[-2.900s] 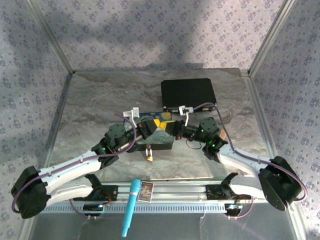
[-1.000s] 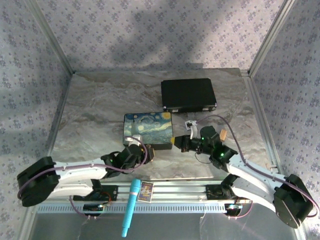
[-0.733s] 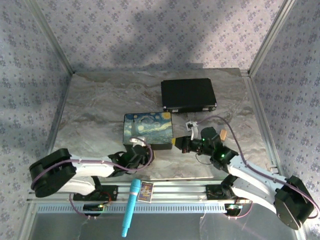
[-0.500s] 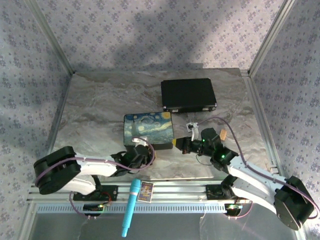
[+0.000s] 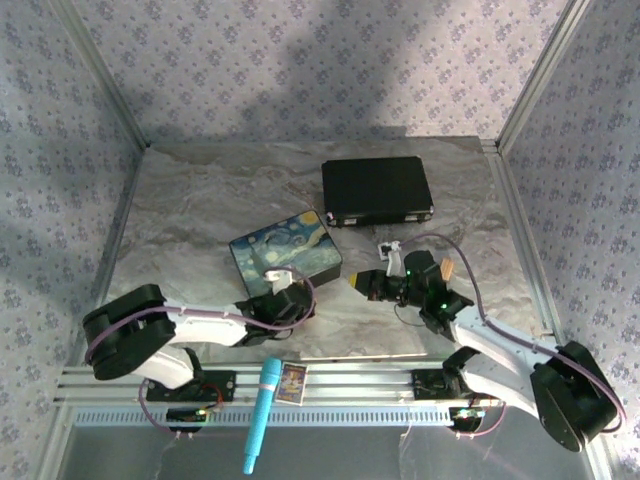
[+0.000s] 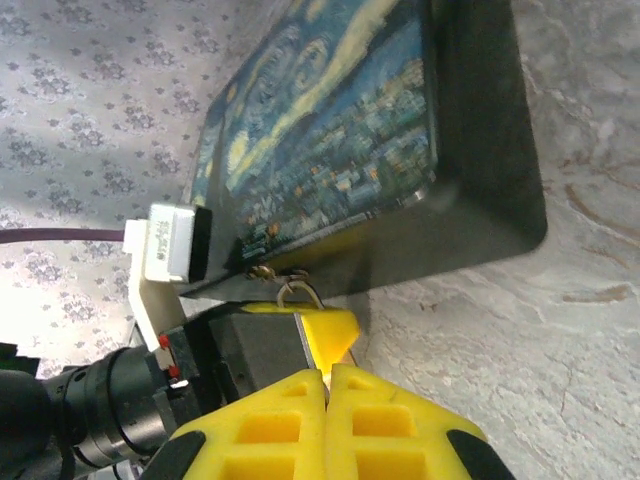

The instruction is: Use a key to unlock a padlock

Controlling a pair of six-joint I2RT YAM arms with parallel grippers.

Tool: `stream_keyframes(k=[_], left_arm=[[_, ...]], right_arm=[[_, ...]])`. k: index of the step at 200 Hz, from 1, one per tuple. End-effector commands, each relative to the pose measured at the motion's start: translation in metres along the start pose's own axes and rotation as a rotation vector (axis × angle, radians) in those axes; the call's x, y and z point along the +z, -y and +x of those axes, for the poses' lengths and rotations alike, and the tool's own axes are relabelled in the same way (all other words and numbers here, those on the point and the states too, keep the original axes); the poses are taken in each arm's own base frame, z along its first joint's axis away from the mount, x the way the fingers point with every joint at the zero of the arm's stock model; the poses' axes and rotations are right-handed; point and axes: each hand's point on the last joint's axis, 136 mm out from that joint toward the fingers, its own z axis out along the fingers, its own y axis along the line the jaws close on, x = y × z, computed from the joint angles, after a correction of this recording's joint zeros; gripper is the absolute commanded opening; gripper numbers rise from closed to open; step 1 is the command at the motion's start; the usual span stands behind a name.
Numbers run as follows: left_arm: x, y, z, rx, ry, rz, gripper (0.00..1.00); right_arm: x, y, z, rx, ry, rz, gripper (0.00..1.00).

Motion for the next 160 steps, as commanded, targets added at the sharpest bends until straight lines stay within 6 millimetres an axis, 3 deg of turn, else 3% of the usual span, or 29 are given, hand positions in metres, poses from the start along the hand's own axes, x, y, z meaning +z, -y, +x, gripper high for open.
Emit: stream_keyframes(k=[1,11,33,52,85,106,160], left_arm=[[-0.001,-0.001,-0.032,-0.096,0.106,-0.047,0.04],[-0.001,-0.007,-0.039,-0.143,0.124,-0.044,0.05],[0.001,0.003,-0.049,-0.171,0.123,0.012,0.07],[0.0,0.009,-0.053,-0.163,0.118,-0.003,0.08],[0.001,0.001,-0.048,-0.253,0.09,-0.033,0.11],[0.003,-0.009,-0.043,-0.331,0.074,-0.054,0.17],[0.009,-0.015,-0.038,-0.34,0.077,-0.075,0.27]], right_arm=[[0.004,-0.005,0.004,0.056,-0.047,-0.012,0.0],[0.008,0.003,0.009,0.111,-0.077,0.026,0.0],[0.023,0.023,0.029,0.298,-0.134,0.095,0.0],[0.042,0.019,0.039,0.37,-0.138,0.063,0.0],[0.076,0.006,0.049,0.391,-0.14,0.013,0.0],[0.091,0.008,0.054,0.407,-0.16,0.004,0.0],[0.101,0.017,0.061,0.4,-0.187,0.027,0.0]])
